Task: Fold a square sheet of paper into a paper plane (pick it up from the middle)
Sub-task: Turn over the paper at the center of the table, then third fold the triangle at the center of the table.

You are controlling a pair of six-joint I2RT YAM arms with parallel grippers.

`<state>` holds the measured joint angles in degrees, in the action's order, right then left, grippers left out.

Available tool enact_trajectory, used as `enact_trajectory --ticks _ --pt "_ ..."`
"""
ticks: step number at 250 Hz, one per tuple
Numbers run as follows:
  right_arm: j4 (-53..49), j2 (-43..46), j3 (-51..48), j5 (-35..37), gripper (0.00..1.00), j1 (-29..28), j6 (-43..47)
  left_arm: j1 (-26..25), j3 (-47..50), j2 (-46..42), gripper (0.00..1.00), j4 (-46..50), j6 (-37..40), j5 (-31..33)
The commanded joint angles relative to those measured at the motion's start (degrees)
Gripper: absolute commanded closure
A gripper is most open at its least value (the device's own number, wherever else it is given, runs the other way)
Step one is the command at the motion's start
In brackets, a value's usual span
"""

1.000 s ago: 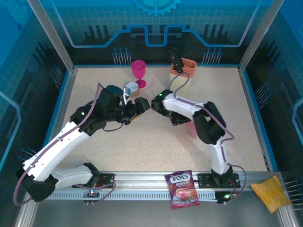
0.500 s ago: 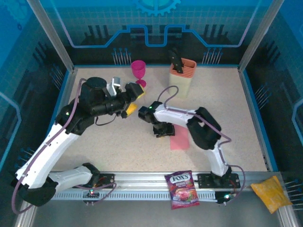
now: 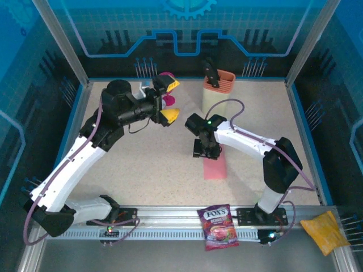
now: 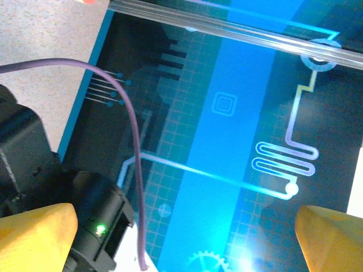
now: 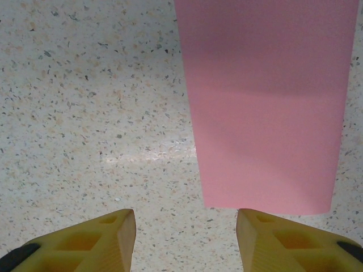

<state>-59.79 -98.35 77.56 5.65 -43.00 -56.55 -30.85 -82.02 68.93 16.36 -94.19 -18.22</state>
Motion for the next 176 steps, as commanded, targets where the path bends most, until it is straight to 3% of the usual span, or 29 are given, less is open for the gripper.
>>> enact_trajectory --ticks 1,36,106,176 --pt "-0.4 2.1 -0.6 -1.7 0.49 1.6 1.8 0.6 -3.9 0.3 0.00 -3.1 -2.1 1.4" --pt "0.2 2.1 -1.3 -2.9 0.49 3.1 2.7 0.0 1.5 0.2 0.00 -12.3 -5.8 3.1" --pt "0.4 1.2 -1.4 -4.6 0.50 5.4 4.9 -0.2 -4.3 5.1 0.00 -12.1 -3.8 1.3" --pt "1.1 1.0 -1.9 -6.2 0.50 6.4 6.5 -1.5 -2.0 4.6 0.00 -13.0 -2.7 5.3"
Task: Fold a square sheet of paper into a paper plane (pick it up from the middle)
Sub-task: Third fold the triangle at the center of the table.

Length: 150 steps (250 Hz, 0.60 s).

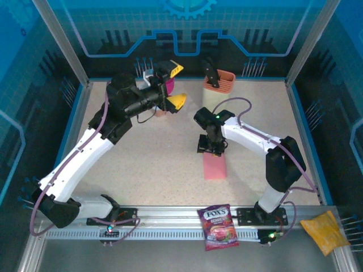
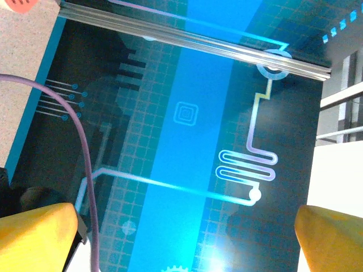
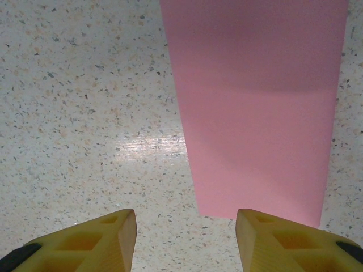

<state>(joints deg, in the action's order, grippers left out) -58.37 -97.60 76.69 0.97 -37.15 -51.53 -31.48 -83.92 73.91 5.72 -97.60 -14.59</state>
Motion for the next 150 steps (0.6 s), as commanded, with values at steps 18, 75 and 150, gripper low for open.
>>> enact_trajectory --ticks 18,75,150 --pt "-0.2 0.4 -1.5 -1.9 0.50 0.9 2.0 -1.9 0.7 -0.2 0.00 -3.1 0.3 2.5" --pt "0.9 0.8 -3.2 -4.3 0.50 3.0 4.8 -3.2 -3.7 2.0 0.00 2.7 4.6 3.3" --pt "5.5 2.6 -3.4 -11.1 0.50 6.8 10.1 -3.8 11.1 -6.2 0.00 15.8 15.1 11.8"
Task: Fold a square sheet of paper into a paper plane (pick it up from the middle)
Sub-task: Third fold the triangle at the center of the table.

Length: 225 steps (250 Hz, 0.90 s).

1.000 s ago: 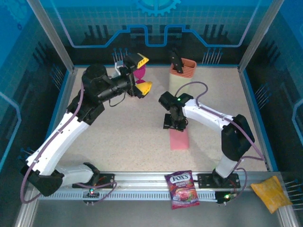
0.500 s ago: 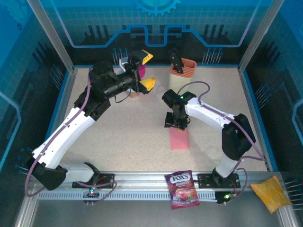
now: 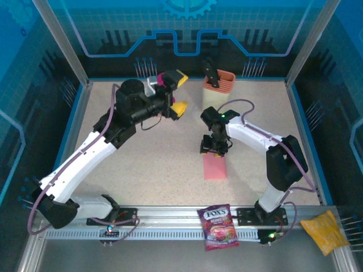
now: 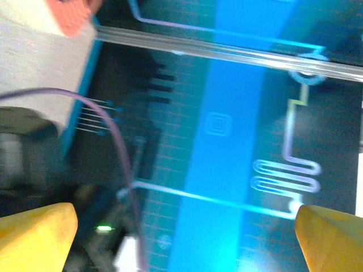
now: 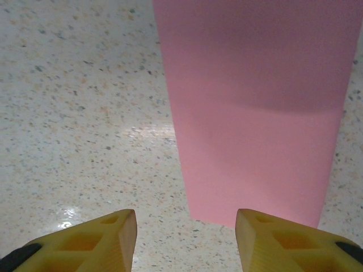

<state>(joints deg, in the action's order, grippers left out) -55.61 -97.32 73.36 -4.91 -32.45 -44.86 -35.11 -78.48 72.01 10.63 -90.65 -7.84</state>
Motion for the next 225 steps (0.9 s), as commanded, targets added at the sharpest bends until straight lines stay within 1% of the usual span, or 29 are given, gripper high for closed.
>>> enact_trajectory --ticks 1,9,22,33,46,58,72,82,93,124,134,175,209,225 --pt "2.9 2.4 -0.1 -5.4 0.50 2.2 3.5 -0.2 5.8 -4.4 0.00 11.4 8.2 5.1" --pt "3.8 2.8 -0.3 -6.5 0.50 2.6 3.8 -0.1 6.9 -5.3 0.00 14.5 9.3 5.6" --pt "5.3 3.5 -0.9 -8.4 0.51 3.2 4.3 -0.3 9.6 -6.7 0.00 16.2 13.7 6.4" --pt "6.0 4.0 -1.5 -9.5 0.51 3.6 4.5 -0.2 11.8 -7.4 0.00 19.3 14.3 7.2" --pt "7.3 4.9 -2.7 -10.5 0.52 3.6 4.3 -0.3 15.6 -8.0 0.00 17.5 18.1 7.6" --pt "8.6 5.7 -4.2 -11.3 0.53 3.9 4.0 0.0 18.7 -7.7 0.00 17.7 18.0 6.5" --pt "9.9 6.4 -6.1 -11.7 0.55 4.5 3.4 0.0 21.9 -6.5 0.00 14.9 21.3 4.6" --pt "10.7 6.8 -7.5 -11.6 0.58 5.1 3.3 0.0 22.8 -4.9 0.00 16.1 22.0 3.3" --pt "11.4 7.6 -9.4 -11.5 0.62 6.2 2.9 -0.3 23.8 -2.8 0.00 14.3 25.1 1.4" --pt "15.4 9.9 -14.2 -12.0 0.78 9.3 3.7 -1.2 22.4 3.6 0.00 14.9 34.3 -0.8" --pt "16.2 10.5 -15.4 -12.2 0.81 10.1 4.3 -1.4 21.8 5.2 0.00 14.9 36.2 -1.0" --pt "18.9 10.8 -19.4 -14.0 0.90 12.3 5.1 -1.5 21.4 10.4 0.00 11.7 39.8 -4.1" --pt "19.8 9.3 -21.3 -14.5 0.96 14.3 6.3 -1.8 20.5 13.5 0.00 11.2 42.4 -3.8" --pt "19.8 9.5 -22.0 -15.1 0.97 15.5 7.0 -1.9 19.8 14.6 0.00 11.3 42.7 -3.7"
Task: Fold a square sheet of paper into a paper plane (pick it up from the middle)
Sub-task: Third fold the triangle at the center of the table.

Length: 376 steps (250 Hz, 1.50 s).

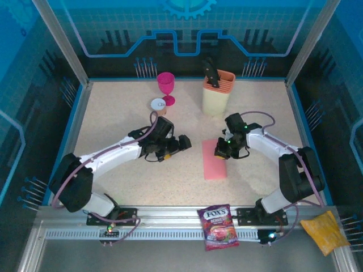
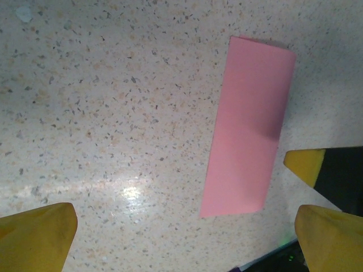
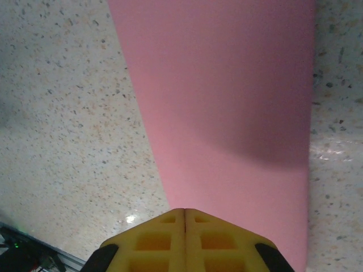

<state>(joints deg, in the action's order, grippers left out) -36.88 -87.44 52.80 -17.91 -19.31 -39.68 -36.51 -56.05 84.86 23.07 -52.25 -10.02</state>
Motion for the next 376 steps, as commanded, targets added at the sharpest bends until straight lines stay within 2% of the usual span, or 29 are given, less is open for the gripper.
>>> enact_trajectory --ticks 1,98,160,213,285,343,376 --pt "1.0 -0.4 -1.5 -2.0 0.97 2.4 1.9 -0.5 -2.6 1.8 0.00 -1.2 4.4 -1.5" --pt "6.5 -6.4 -7.7 -2.1 1.00 3.5 3.2 -0.6 -9.2 9.9 0.00 0.9 10.9 -3.1" --pt "10.7 -10.0 -8.4 -3.6 1.00 0.2 2.3 -0.6 -11.2 12.3 0.00 1.9 13.2 -6.5" --pt "12.1 -13.1 -6.0 -3.5 1.00 -2.7 0.7 -0.6 -8.9 13.3 0.00 1.0 13.0 -11.2" --pt "11.4 -15.2 -5.2 -3.3 1.00 -2.6 1.4 -1.0 -6.6 15.0 0.00 0.2 12.6 -14.8" --pt "11.5 -17.0 -5.0 -3.2 1.00 -2.7 1.8 -2.6 -5.1 17.6 0.00 -4.3 10.4 -16.9" --pt "11.1 -18.1 -4.7 -3.4 1.00 -2.7 2.2 -3.4 -4.8 19.2 0.06 -7.1 9.3 -17.7"
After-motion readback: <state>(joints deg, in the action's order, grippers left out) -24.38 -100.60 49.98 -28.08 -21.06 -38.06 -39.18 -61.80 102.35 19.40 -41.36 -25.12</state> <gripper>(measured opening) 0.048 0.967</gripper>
